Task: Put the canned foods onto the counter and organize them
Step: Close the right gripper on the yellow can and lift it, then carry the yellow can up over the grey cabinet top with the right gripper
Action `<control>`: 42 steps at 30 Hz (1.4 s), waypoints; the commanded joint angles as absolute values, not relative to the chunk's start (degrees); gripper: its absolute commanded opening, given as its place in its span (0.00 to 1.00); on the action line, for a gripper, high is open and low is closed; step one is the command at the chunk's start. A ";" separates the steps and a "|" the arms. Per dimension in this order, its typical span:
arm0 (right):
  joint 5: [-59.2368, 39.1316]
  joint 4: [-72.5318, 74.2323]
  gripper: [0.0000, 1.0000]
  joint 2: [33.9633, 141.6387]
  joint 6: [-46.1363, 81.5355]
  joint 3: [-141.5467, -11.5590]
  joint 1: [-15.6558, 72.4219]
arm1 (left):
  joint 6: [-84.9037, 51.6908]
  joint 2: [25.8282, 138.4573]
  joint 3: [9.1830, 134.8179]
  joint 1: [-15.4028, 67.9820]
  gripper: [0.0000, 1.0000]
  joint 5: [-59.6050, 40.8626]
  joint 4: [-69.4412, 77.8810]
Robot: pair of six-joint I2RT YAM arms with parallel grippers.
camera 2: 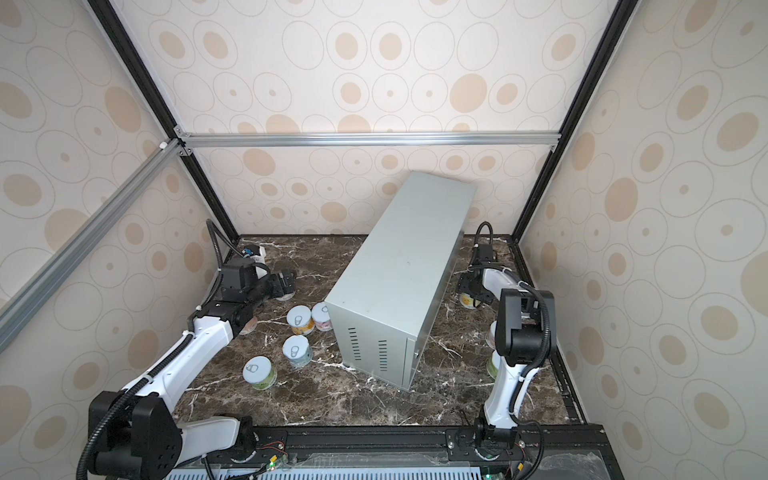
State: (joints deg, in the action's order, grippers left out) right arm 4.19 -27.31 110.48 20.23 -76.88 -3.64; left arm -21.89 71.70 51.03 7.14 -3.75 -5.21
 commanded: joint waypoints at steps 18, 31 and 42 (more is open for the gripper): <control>3.43 -34.68 0.50 98.81 19.22 -75.38 -3.49 | -22.49 69.15 51.52 7.56 0.99 -5.44 -3.57; 0.12 -41.79 0.44 80.16 19.73 -73.47 -3.45 | -22.14 67.24 51.85 9.50 0.99 -6.92 -4.16; -4.82 -52.67 0.38 69.51 17.76 -80.29 -3.34 | -20.48 65.39 52.29 12.22 0.99 -6.04 -5.45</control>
State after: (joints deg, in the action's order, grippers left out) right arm -2.92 -49.58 72.31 18.94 -75.79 -3.60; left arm -21.61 66.50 51.03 11.81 -6.17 -5.19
